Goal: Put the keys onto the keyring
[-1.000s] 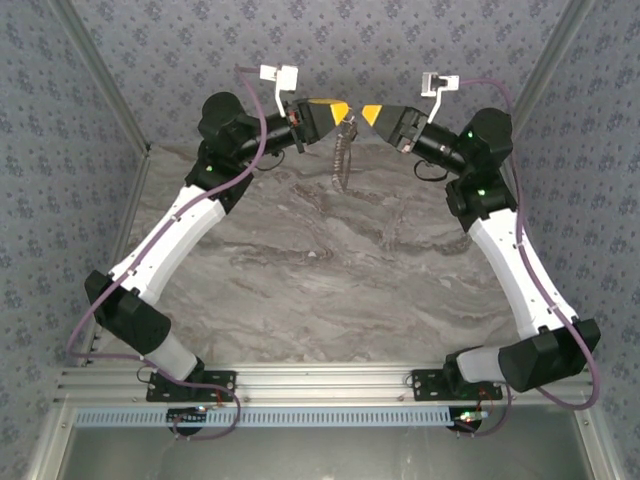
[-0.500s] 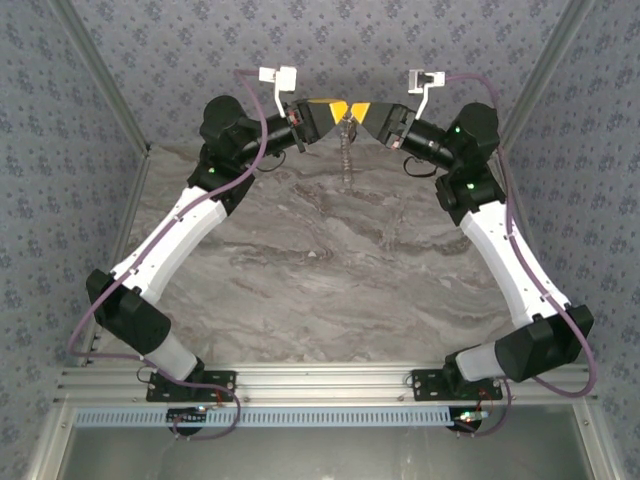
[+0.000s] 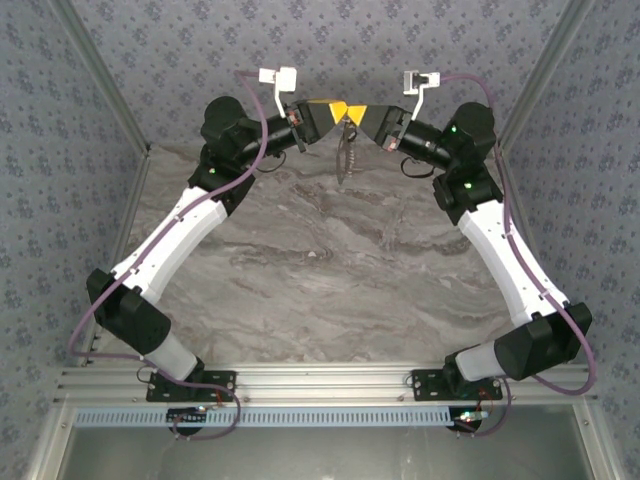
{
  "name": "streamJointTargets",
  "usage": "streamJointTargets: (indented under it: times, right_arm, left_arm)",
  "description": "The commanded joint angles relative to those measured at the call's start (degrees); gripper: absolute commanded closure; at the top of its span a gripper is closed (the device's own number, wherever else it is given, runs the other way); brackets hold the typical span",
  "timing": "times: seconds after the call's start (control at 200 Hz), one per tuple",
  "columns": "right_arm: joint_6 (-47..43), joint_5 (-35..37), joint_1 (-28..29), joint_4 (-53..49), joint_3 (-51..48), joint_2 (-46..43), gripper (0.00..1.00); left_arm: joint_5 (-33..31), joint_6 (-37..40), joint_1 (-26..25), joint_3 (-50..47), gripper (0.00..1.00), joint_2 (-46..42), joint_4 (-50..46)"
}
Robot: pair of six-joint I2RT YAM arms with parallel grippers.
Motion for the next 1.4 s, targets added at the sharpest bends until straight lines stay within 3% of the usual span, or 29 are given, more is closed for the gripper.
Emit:
streamJointTargets:
  times: [0.0,0.165,0.37,0.47,0.7,0.944,1.394]
  right_arm:
    - [-2.4,-2.8,-1.5,-3.3,2.1,-0.7,1.00]
    - [-11.5,-8.4,-4.5,-17.5,4.8,-0.8,1.00]
    - [-27.3,-12.0,-6.3,-38.3,10.2,0.7,1.00]
    - [-30.2,-14.8,-7.6,-42.7,12.0,1.9,1.00]
    - [-29.6,-21.0,-9.2,-42.8,13.0,3.0,1.00]
    - [-26.8,-23.3,-8.3,-39.4,12.4,3.3,1.00]
    - [-22.7,-23.4,-6.2,-33.7,10.5,2.7,1.00]
  left_arm:
    - [1.1,2.3,0.3,1.8,0.90,-1.7,-1.5]
    - [3.6,8.2,1.9,4.4,0.61,-2.1,-10.5]
    - [8.1,15.2,2.8,7.7,0.51,-1.1,-20.5]
    - [10.9,18.3,3.1,10.3,0.49,0.4,-26.3]
    - [15.7,25.5,3.2,15.9,0.48,3.8,-39.0]
    - [19.8,24.5,2.7,19.8,0.51,6.4,-40.3]
    - [21.7,22.9,1.1,20.8,0.63,8.3,-39.1]
